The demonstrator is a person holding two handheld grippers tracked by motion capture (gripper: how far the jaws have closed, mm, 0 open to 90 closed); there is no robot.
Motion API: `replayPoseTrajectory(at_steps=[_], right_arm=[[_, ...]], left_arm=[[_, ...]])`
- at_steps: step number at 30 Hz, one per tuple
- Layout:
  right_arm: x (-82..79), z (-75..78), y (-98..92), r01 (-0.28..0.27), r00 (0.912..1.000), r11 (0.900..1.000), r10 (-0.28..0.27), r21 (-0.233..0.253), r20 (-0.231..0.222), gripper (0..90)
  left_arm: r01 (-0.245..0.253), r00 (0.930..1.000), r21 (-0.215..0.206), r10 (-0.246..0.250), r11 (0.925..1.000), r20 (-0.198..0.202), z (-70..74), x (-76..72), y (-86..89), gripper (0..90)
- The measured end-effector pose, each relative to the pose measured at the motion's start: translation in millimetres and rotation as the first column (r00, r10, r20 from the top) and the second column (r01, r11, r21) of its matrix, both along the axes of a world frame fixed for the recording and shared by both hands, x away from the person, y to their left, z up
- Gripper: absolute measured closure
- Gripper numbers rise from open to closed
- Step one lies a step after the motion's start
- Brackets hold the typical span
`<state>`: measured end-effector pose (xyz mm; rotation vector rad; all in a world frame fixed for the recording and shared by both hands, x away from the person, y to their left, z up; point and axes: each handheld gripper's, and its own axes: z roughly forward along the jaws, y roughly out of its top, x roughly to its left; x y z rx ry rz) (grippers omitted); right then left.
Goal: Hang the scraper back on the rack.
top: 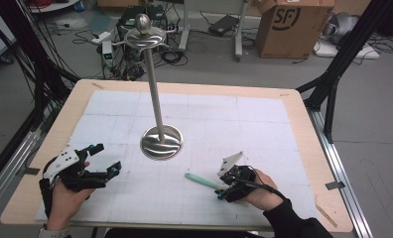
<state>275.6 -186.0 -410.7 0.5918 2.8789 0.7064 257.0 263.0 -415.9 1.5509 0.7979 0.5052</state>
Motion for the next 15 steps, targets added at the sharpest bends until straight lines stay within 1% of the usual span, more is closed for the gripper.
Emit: replayPoseTrajectory(at_steps=[1,2,4,6,8,9,12,14,15], right_arm=[[0.5,-0.2,1.2,-0.001,1.0,1.0,0.001,-0.013,-0.002,52.8],[1.6,-0.4,2.1,-0.004,0.9999,1.0,0.004,-0.019,-0.014,54.8],[3.5,-2.0,3.6,0.0,0.9997,1.0,-0.001,-0.031,-0.023,59.3],[5.6,-4.3,3.8,-0.001,0.9995,0.998,-0.001,-0.055,-0.031,62.4],[7.9,-4.6,2.3,0.003,0.9989,0.999,-0.005,-0.05,-0.046,64.9],[8.2,-4.6,1.7,0.008,0.9988,0.999,-0.011,-0.049,-0.047,66.0],[10.3,-4.7,0.1,0.02,0.9973,0.999,-0.023,-0.047,-0.07,67.2],[11.1,-4.1,1.0,0.026,0.9965,0.998,-0.031,-0.06,-0.077,67.9],[10.6,-3.5,2.1,0.029,0.9961,0.997,-0.035,-0.073,-0.081,68.2]], left_arm=[[0.0,1.0,0.004,0.0,1.0,-0.001,0.0,0.1,0.1,5.2],[0.0,1.0,0.004,0.0,1.0,-0.002,-0.1,0.1,-0.1,5.2],[0.001,1.0,0.004,-0.001,1.0,-0.002,-0.1,0.0,-0.2,5.2],[0.0,1.0,0.001,0.0,1.0,-0.002,-0.1,-0.1,0.1,5.2],[-0.004,1.0,0.001,0.004,1.0,-0.003,-0.1,0.2,1.1,5.2],[-0.005,1.0,0.0,0.005,1.0,-0.004,-0.2,0.2,1.3,5.2],[-0.007,1.0,0.0,0.007,1.0,-0.007,-0.7,0.4,1.4,5.2],[-0.007,1.0,-0.002,0.007,1.0,-0.007,-0.8,0.3,1.0,5.2],[-0.007,1.0,-0.001,0.007,1.0,-0.007,-0.8,0.4,1.2,5.2]])
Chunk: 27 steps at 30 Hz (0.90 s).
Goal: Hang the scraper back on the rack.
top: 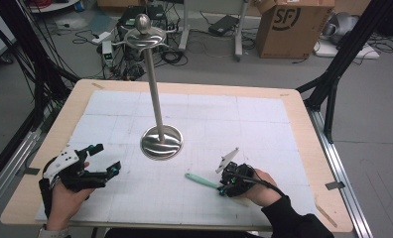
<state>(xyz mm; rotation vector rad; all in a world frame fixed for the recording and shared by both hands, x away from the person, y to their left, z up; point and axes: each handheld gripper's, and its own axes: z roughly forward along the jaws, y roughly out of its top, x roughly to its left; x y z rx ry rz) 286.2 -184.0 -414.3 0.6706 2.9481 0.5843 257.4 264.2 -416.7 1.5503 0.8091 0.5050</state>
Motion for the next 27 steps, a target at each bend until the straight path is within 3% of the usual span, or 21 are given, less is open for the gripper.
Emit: replayPoseTrajectory(at_steps=[7,12,18,22,27], right_arm=[[-0.8,2.4,6.1,-0.014,0.9999,0.997,0.013,-0.071,-0.008,72.3],[-0.9,4.0,13.7,-0.058,0.9983,0.989,0.057,-0.133,-0.012,77.9],[2.5,4.4,18.8,-0.072,0.9971,0.984,0.066,-0.163,-0.039,79.9],[2.4,4.4,18.3,-0.073,0.997,0.985,0.067,-0.157,-0.038,80.2],[6.2,4.0,8.4,-0.068,0.9962,0.994,0.063,-0.084,-0.06,80.4]], left_arm=[[0.0,1.0,-0.005,0.0,1.0,0.001,-0.1,-0.1,1.6,5.2],[0.003,1.0,0.001,-0.003,1.0,-0.001,-0.3,-0.2,0.8,5.2],[0.006,1.0,0.004,-0.006,1.0,-0.004,-0.4,-0.5,-2.6,5.3],[0.011,0.9999,0.009,-0.011,0.9999,-0.003,-0.7,0.0,-3.6,5.2],[0.006,1.0,0.004,-0.006,1.0,-0.005,-0.9,0.5,-0.8,5.2]])
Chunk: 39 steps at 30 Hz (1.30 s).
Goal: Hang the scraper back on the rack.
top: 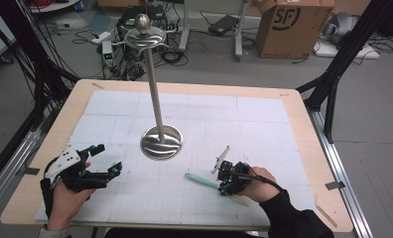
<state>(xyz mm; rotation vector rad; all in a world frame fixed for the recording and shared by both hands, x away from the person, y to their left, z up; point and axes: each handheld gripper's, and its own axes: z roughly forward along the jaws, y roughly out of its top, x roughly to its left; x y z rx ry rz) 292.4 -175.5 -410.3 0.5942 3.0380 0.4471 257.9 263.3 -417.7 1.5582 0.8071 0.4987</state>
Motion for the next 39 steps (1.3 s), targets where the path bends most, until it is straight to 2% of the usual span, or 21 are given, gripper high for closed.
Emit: replayPoseTrajectory(at_steps=[6,8,11,15,18,21,23,27,30,33,34,37,39], right_arm=[[0.2,7.9,-10.8,0.057,0.9971,0.994,-0.061,0.089,0.046,80.5],[-0.6,13.8,-14.5,0.081,0.9943,0.988,-0.089,0.134,0.059,80.5],[-2.5,22.2,-21.3,0.114,0.9868,0.972,-0.135,0.206,0.09,80.4],[-4.3,31.8,-31.8,0.146,0.9758,0.939,-0.189,0.312,0.111,80.4],[-3.8,34.9,-37.3,0.15,0.9767,0.908,-0.197,0.392,0.084,80.3],[-3.5,37.0,-40.4,0.146,0.9738,0.879,-0.208,0.454,0.091,80.3],[-3.5,39.4,-42.9,0.138,0.9694,0.85,-0.221,0.508,0.106,80.3],[-3.4,47.2,-47.0,0.113,0.9579,0.783,-0.25,0.612,0.142,80.3],[-2.5,53.6,-48.5,0.099,0.9496,0.747,-0.269,0.658,0.162,80.3],[1.4,56.5,-50.1,0.093,0.9467,0.698,-0.283,0.71,0.154,80.2],[2.4,56.9,-50.5,0.088,0.9436,0.688,-0.29,0.721,0.161,80.3],[6.2,59.4,-51.9,0.069,0.9323,0.639,-0.315,0.766,0.179,80.3],[9.0,61.6,-52.1,0.052,0.9322,0.606,-0.314,0.794,0.179,80.2]], left_arm=[[-0.005,1.0,-0.014,0.005,0.9999,0.003,0.7,-0.8,2.0,5.3],[-0.005,1.0,-0.015,0.005,0.9999,0.005,1.2,-1.3,1.8,5.3],[-0.003,1.0,-0.014,0.003,0.9999,0.007,1.6,-1.5,1.5,5.2],[-0.001,1.0,-0.01,0.001,0.9999,0.005,1.2,-1.0,1.4,5.2],[0.003,1.0,-0.033,-0.003,0.9995,-0.001,1.8,-0.9,1.1,5.2],[0.006,1.0,-0.034,-0.006,0.9994,0.002,2.8,-1.4,1.6,5.2],[0.006,1.0,-0.035,-0.005,0.9994,0.004,2.9,-1.6,1.6,5.2],[0.008,0.9999,-0.039,-0.007,0.9992,0.011,3.3,-2.1,1.4,5.2],[0.01,0.9998,-0.038,-0.009,0.9992,0.015,3.7,-2.4,1.5,5.2],[0.008,0.9999,-0.036,-0.008,0.9993,0.014,3.5,-2.3,1.4,5.2],[0.008,0.9999,-0.036,-0.008,0.9993,0.014,3.4,-2.2,1.5,5.2],[0.007,0.9999,-0.036,-0.007,0.9993,0.014,3.5,-2.3,1.6,5.2],[0.008,0.9999,-0.035,-0.008,0.9993,0.014,3.5,-2.1,1.7,5.2]])
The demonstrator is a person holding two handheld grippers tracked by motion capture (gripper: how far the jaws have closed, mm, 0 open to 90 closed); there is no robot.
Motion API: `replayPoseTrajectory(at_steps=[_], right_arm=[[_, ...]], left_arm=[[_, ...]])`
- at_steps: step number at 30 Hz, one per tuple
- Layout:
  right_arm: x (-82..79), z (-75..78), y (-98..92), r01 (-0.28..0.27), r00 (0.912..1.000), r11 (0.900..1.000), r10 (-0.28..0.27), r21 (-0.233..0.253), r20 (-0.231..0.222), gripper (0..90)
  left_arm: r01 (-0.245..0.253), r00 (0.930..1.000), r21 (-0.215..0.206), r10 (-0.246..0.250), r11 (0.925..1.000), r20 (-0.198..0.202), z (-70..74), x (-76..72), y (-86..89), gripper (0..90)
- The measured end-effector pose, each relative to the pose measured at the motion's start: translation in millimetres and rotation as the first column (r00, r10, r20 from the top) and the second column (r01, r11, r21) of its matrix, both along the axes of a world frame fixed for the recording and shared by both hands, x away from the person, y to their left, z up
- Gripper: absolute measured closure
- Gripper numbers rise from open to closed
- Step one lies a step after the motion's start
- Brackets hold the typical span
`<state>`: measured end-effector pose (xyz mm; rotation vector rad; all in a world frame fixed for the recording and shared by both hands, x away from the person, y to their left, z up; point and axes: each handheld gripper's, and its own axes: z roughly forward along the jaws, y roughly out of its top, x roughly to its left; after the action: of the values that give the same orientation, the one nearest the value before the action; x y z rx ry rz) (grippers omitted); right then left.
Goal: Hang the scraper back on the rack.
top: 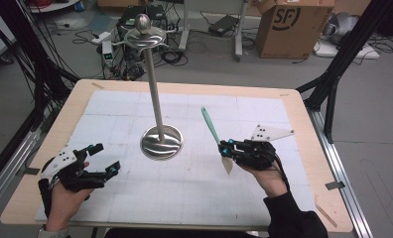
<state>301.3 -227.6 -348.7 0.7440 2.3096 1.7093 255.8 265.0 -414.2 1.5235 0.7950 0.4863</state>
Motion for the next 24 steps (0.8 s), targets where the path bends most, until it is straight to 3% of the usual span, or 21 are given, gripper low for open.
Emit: replayPoseTrajectory(at_steps=[2,13,24], right_arm=[[3.9,4.2,1.1,-0.018,0.9998,1.0,0.018,0.016,-0.004,80.2],[17.4,40.5,20.3,-0.024,0.9945,0.995,0.014,0.096,0.104,80.2],[30.3,54.7,41.6,-0.02,0.9897,0.99,0.0,0.139,0.143,80.2]], left_arm=[[0.0,1.0,0.001,0.0,1.0,-0.001,-0.2,0.0,-0.2,5.2],[0.0,1.0,-0.001,0.0,1.0,0.001,0.5,-0.4,0.6,5.2],[0.003,1.0,0.0,-0.003,1.0,0.008,1.3,-0.9,1.6,5.2]])
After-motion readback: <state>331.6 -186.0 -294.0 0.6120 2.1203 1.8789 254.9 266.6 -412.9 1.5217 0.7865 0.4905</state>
